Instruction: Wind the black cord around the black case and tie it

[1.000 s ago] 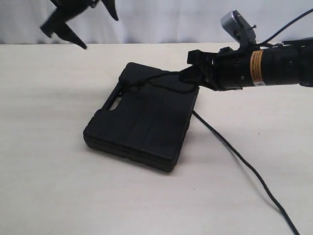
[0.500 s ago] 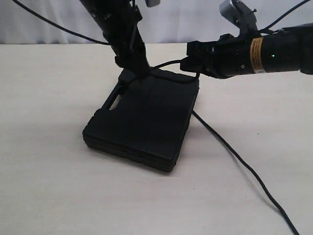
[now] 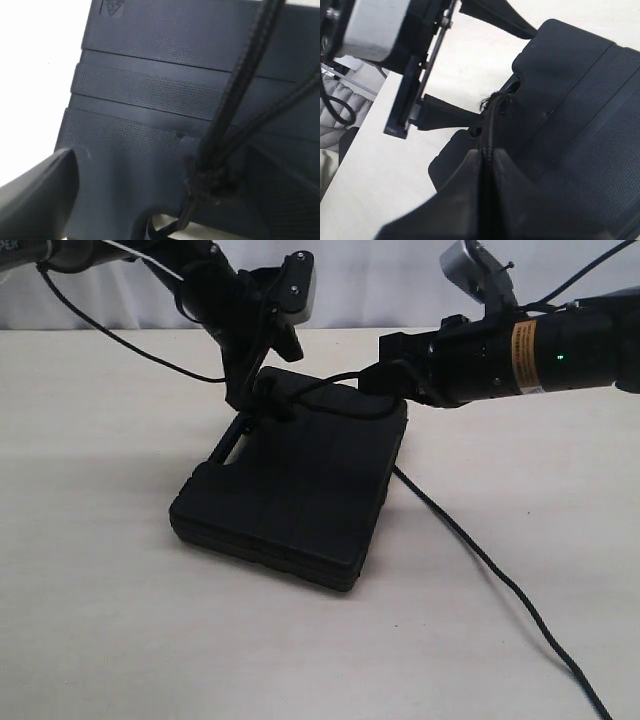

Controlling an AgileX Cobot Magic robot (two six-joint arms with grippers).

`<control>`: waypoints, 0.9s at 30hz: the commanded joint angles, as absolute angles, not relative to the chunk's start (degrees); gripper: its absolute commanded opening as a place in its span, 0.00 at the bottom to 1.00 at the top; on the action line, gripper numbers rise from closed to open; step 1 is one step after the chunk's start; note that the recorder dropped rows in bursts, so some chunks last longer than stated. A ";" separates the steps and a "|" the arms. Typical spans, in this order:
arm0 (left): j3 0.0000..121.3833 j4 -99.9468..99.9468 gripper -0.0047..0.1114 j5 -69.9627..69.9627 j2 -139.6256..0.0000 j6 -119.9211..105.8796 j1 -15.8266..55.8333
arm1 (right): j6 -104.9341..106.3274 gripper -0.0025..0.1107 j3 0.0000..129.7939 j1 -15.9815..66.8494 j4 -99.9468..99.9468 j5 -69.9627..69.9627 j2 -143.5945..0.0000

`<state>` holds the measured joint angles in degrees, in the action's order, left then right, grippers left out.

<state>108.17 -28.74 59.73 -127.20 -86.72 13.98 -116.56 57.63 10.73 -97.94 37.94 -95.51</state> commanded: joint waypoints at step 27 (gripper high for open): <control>108.15 -35.80 0.07 68.80 -130.91 -89.03 12.34 | -116.78 0.06 58.00 10.52 -98.39 37.42 -95.51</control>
